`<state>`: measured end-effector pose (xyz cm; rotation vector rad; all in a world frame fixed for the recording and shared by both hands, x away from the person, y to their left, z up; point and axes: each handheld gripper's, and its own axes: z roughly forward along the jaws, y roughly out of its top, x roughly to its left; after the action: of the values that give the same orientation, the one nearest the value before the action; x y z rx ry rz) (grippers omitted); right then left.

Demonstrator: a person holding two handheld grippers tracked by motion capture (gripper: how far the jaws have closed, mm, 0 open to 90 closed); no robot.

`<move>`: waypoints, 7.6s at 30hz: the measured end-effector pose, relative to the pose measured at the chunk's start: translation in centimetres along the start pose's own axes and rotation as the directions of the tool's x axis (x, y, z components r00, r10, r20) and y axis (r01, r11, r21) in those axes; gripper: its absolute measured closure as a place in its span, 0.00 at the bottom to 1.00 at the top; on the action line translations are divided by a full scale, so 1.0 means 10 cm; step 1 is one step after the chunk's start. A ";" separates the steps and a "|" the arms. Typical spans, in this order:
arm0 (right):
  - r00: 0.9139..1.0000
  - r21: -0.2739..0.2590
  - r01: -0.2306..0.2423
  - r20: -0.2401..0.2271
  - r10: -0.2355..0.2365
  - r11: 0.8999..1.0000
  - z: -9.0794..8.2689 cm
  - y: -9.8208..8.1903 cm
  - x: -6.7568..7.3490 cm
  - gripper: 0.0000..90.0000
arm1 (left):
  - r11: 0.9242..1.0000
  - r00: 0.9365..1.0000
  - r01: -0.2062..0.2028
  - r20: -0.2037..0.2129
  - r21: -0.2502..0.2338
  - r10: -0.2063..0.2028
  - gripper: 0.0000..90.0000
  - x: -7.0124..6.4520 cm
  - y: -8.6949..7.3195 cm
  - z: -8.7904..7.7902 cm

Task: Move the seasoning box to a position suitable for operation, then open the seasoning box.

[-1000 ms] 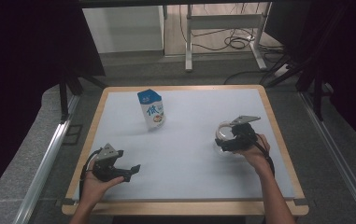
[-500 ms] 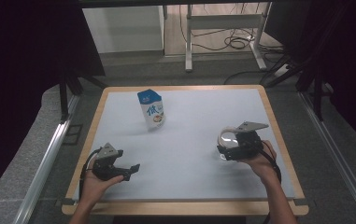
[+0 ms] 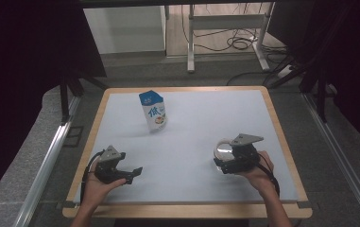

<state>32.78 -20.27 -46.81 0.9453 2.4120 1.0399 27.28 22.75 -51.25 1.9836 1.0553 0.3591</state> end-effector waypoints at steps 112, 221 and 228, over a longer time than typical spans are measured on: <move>0.993 -0.314 -0.069 0.070 0.096 0.947 -0.69 -0.54 -0.05 1.00 | 0.995 0.987 -0.057 0.142 -0.082 0.069 0.77 -0.37 0.29 0.27; 0.956 -0.269 -0.221 0.132 0.263 0.938 -0.50 -1.04 -0.35 0.44 | 0.979 0.972 -0.121 0.182 -0.162 0.150 0.22 -0.83 0.73 0.56; 0.955 -0.256 -0.227 0.132 0.267 0.940 -0.44 -1.04 -0.33 0.40 | 0.983 0.984 -0.124 0.112 -0.137 0.140 0.17 -0.59 0.50 0.52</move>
<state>28.20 -30.04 -51.40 1.2171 2.0154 1.2523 29.47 13.77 -49.74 1.9380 0.8068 0.3640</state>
